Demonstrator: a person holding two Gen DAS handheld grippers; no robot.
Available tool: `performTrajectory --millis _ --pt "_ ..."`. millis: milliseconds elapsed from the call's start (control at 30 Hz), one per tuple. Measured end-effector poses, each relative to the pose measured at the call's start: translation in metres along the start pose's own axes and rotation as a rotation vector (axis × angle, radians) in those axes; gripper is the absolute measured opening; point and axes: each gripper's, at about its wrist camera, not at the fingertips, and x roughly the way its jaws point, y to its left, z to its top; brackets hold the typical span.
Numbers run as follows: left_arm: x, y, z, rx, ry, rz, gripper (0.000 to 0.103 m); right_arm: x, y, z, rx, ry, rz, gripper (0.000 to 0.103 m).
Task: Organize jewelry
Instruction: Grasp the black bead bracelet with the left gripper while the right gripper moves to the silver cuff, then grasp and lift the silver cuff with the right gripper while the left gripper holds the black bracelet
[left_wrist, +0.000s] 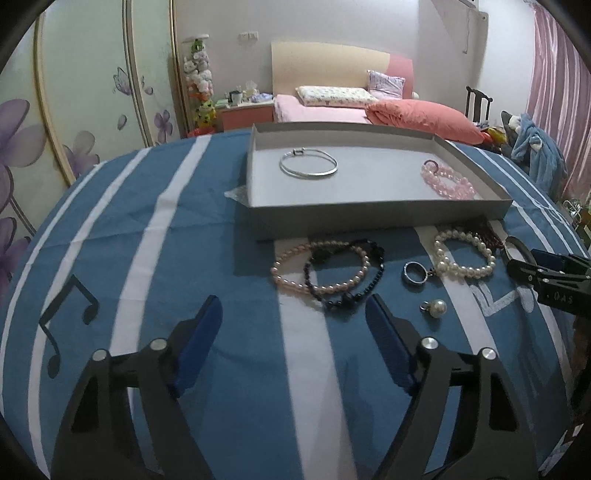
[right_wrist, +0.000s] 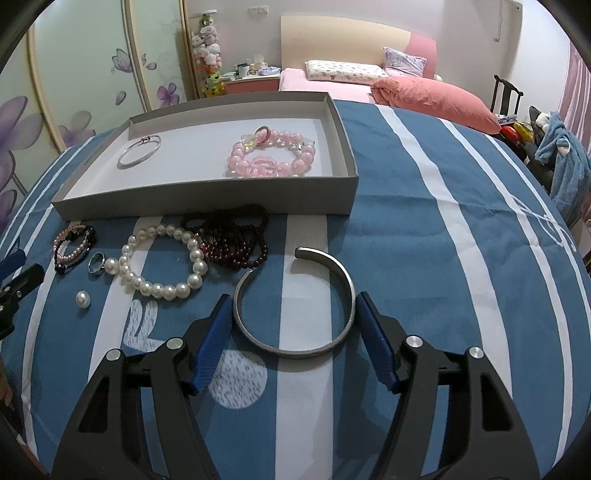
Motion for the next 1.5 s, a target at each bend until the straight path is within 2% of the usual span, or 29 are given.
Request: performTrajectory --millis 167,233,300,400,600,633,700,867,1500 --pt "0.007 -0.005 0.001 -0.017 0.031 -0.029 0.075 -0.005 0.001 -0.008 -0.008 0.006 0.012 0.067" --pt "0.01 -0.006 0.001 -0.016 0.039 -0.029 0.071 -0.006 0.002 -0.011 -0.009 0.003 0.013 0.067" --pt "0.017 -0.006 0.002 -0.029 0.064 -0.033 0.06 -0.007 0.001 -0.012 -0.009 -0.001 0.012 0.067" --pt "0.02 -0.006 0.004 -0.053 0.069 -0.035 0.053 -0.007 0.001 -0.012 -0.009 -0.004 0.013 0.067" --pt "0.023 -0.003 0.01 -0.128 0.077 -0.079 0.049 -0.008 0.002 -0.013 -0.011 -0.012 0.014 0.067" --pt "0.023 -0.005 0.01 -0.125 0.076 -0.075 0.045 -0.008 0.002 -0.013 -0.012 -0.013 0.014 0.067" --pt "0.025 -0.008 0.01 -0.105 0.071 -0.051 0.026 -0.008 0.003 -0.013 -0.012 -0.015 0.014 0.067" --pt "0.021 -0.006 0.005 -0.072 0.071 -0.039 0.013 -0.008 0.003 -0.014 -0.012 -0.015 0.014 0.067" --pt "0.015 0.009 0.0 -0.077 0.064 -0.046 0.011 -0.008 0.003 -0.014 -0.007 -0.016 0.014 0.067"
